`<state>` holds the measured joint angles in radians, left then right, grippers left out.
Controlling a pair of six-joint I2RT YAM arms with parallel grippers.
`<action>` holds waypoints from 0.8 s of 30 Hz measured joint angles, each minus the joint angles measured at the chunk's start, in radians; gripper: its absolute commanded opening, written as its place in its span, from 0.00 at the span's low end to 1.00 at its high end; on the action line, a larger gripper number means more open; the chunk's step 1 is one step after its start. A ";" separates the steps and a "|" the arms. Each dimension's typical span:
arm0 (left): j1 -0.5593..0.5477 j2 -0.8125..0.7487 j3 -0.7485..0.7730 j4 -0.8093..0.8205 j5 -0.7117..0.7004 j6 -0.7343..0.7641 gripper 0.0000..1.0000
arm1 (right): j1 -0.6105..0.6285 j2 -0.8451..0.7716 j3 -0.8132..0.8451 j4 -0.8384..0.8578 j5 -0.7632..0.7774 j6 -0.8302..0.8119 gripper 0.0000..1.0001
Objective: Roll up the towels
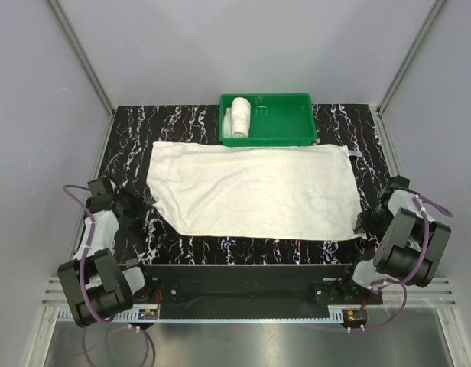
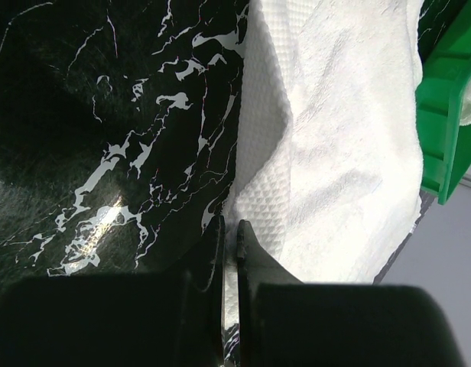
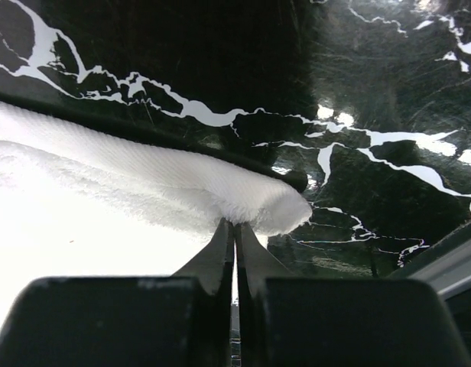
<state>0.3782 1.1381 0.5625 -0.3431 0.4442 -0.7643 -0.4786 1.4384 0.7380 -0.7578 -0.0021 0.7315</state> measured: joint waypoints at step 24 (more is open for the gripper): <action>0.003 -0.303 0.053 -0.293 -0.100 0.062 0.00 | -0.002 -0.333 0.054 -0.118 -0.094 -0.025 0.00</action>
<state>0.3817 0.8352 0.6151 -0.6361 0.3447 -0.7025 -0.4808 1.1049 0.7918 -0.8761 -0.0963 0.7067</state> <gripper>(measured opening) 0.039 0.011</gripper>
